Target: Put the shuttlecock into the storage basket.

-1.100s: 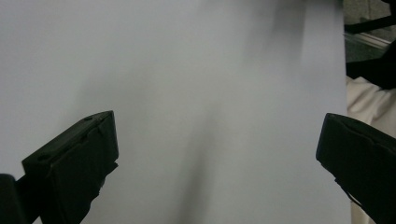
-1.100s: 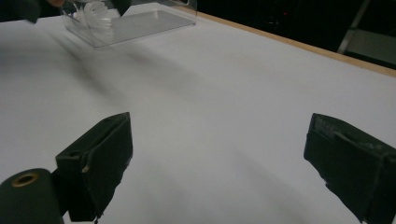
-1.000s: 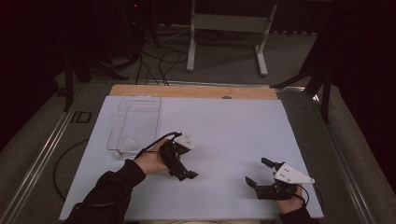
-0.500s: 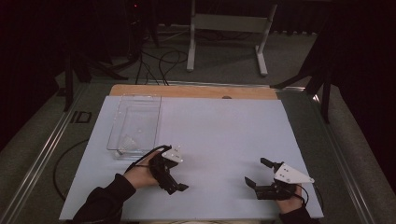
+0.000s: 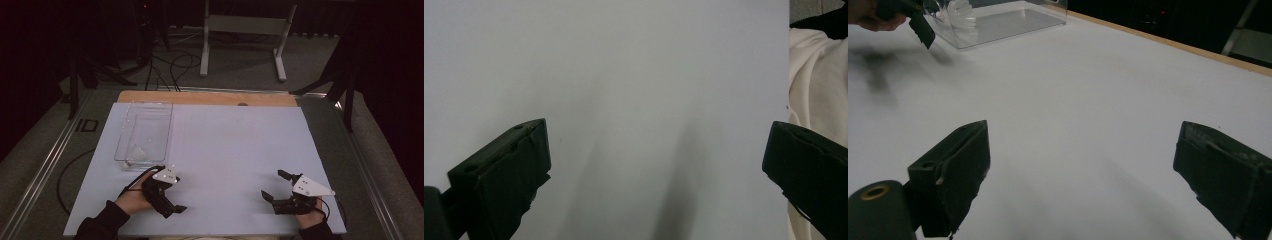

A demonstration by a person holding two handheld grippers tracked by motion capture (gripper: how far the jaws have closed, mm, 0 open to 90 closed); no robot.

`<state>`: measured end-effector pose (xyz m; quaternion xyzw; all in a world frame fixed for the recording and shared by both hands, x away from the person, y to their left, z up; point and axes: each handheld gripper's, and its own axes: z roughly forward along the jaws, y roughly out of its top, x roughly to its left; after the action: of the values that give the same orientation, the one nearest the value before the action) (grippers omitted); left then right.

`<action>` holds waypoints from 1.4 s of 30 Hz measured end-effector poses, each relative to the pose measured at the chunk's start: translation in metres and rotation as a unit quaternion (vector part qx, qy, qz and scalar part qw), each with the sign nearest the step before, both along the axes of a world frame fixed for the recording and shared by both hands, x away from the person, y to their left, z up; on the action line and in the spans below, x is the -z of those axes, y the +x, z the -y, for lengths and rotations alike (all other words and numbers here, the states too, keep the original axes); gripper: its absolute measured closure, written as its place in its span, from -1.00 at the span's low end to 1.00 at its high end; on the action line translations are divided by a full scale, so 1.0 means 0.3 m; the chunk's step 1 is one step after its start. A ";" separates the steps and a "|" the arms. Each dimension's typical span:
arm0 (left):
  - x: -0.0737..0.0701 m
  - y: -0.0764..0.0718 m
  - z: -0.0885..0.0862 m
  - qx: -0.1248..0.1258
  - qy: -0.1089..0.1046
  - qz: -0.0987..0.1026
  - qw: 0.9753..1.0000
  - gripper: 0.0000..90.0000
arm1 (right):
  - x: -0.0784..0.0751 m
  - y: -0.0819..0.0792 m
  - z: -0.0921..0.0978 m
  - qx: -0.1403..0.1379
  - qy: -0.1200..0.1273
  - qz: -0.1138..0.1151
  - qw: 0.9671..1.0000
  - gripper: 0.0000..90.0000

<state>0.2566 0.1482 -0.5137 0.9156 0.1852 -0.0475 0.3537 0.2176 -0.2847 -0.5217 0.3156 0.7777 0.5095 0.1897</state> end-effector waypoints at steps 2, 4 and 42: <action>0.002 -0.001 -0.011 -0.006 -0.003 -0.001 1.000 -1.00 | 0.001 0.001 -0.001 -0.001 -0.002 0.001 1.000 -0.81; 0.008 -0.006 -0.037 -0.022 -0.008 -0.001 1.000 -1.00 | 0.001 0.001 -0.001 0.000 -0.002 0.001 1.000 -0.81; 0.076 -0.055 -0.104 -0.154 -0.046 0.028 0.987 -1.00 | 0.011 0.006 0.005 -0.002 -0.005 -0.010 1.000 -0.81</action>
<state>0.2401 0.1794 -0.5364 0.8597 0.3119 0.0251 0.4037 0.2195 -0.2861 -0.5251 0.3183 0.7829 0.5026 0.1822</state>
